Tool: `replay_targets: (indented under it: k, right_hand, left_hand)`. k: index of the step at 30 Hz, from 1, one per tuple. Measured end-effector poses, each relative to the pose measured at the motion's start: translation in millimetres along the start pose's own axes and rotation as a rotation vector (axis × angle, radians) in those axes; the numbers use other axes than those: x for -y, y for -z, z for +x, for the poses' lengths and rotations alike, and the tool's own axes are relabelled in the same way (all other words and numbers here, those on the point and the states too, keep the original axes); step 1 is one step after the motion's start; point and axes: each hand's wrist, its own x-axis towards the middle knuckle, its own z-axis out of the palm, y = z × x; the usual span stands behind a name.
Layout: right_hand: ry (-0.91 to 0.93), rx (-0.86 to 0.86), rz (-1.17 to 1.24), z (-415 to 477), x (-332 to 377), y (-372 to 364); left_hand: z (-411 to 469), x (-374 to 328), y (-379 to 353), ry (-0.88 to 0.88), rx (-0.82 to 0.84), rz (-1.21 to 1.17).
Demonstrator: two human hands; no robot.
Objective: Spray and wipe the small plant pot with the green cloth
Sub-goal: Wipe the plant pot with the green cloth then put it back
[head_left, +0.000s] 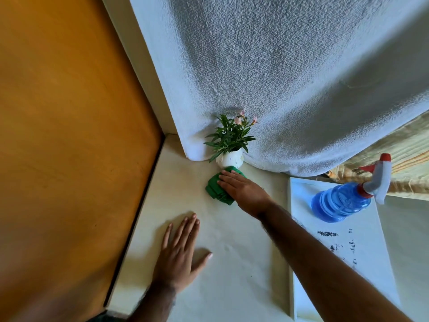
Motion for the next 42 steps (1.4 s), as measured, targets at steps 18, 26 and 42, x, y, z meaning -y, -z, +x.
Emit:
replay_targets:
  k: [18,26,42]
  right_hand:
    - [-0.01,-0.147,0.064,7,-10,4]
    - [-0.186,-0.082,0.217,-14,-5,-14]
    - [0.045,0.143,0.13,19,-17,4]
  left_hand:
    - [3,-2,5,-0.006,-0.005,0.022]
    - [1,0,3,0.001,0.023,0.016]
    - [2,-2,6,0.022,0.066,0.038]
